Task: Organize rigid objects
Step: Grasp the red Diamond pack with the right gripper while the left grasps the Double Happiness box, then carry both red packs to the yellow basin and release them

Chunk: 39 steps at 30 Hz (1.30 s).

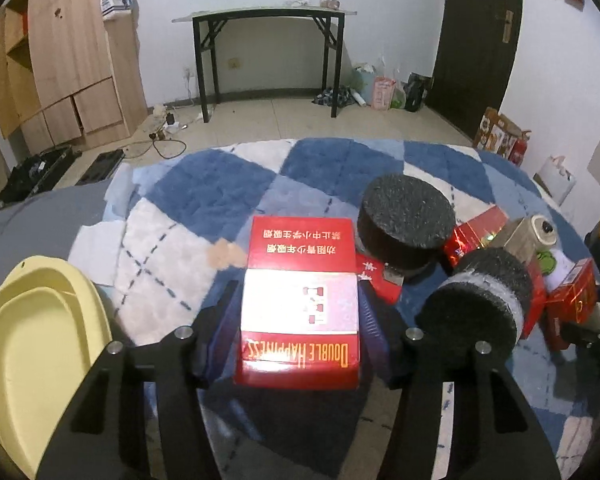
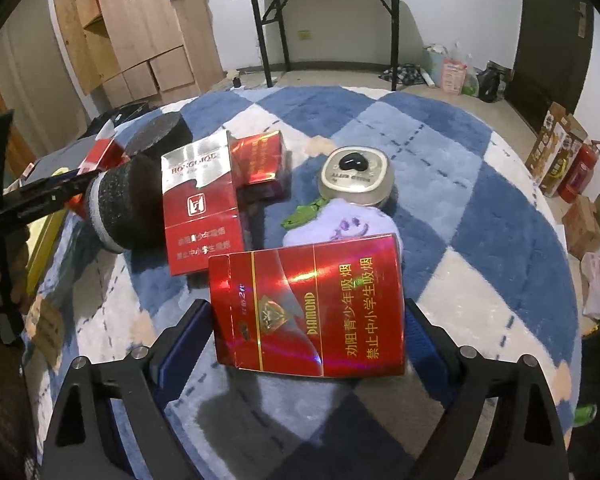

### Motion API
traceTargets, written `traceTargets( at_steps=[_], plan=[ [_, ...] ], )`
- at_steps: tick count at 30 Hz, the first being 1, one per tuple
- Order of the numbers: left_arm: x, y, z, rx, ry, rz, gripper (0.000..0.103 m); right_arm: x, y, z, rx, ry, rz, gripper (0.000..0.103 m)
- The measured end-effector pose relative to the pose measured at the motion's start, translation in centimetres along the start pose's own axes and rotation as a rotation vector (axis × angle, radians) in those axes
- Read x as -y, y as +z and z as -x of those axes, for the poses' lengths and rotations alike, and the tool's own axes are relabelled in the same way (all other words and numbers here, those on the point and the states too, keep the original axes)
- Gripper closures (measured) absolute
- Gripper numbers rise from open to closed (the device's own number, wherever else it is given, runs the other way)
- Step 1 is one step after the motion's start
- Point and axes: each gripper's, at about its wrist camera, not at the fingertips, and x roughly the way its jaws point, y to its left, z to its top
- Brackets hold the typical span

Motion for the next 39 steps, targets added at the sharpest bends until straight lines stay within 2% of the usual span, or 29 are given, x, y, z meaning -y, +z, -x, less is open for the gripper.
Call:
traceTargets(
  at_steps=[3, 8, 13, 18, 21, 23, 25, 27, 30, 33, 36, 39],
  plan=[
    [-0.3, -0.5, -1.2, -0.038, 0.020, -0.001, 0.044, 0.0, 0.0, -0.1, -0.007, -0.004, -0.008, 0.011],
    [-0.3, -0.5, -1.4, -0.031, 0.010, 0.006, 0.045, 0.2, 0.1, -0.3, -0.010, 0.011, -0.021, 0.011],
    [-0.9, -0.3, -1.1, -0.035, 0.031, 0.027, 0.046, 0.6, 0.0, 0.0, -0.010, 0.010, -0.032, 0.012],
    [-1.7, 0.7, 1.9, 0.007, 0.056, 0.028, 0.046, 0.4, 0.4, 2.7, 0.047, -0.006, -0.037, 0.012],
    [-3.4, 1.2, 5.1, 0.053, 0.141, 0.013, 0.046, -0.8, 1.1, 4.8, 0.112, 0.015, -0.029, 0.012],
    [-5.8, 1.5, 7.2, 0.067, 0.163, 0.050, 0.046, -2.8, 1.6, 6.1, 0.156, 0.053, 0.012, 0.012],
    [-9.4, 1.3, 9.3, 0.066, 0.248, 0.115, 0.046, -5.4, 2.2, 6.9, 0.188, 0.089, 0.067, 0.012],
    [-14.1, 0.4, 11.1, 0.040, 0.344, 0.224, 0.046, -8.4, 2.7, 7.4, 0.217, 0.141, 0.117, 0.012],
    [-20.5, -2.0, 13.3, 0.050, 0.417, 0.377, 0.046, -13.3, 3.3, 7.5, 0.234, 0.226, 0.204, 0.012],
    [-24.6, -4.3, 13.3, 0.012, 0.431, 0.467, 0.046, -19.5, 3.7, 6.5, 0.192, 0.299, 0.323, 0.012],
    [-25.7, -5.7, 11.5, -0.048, 0.351, 0.464, 0.046, -27.6, 4.1, 4.8, 0.125, 0.372, 0.550, 0.012],
    [-26.1, -6.3, 10.0, -0.096, 0.363, 0.481, 0.046, -34.1, 4.8, 2.6, 0.071, 0.418, 0.748, 0.012]
  ],
)
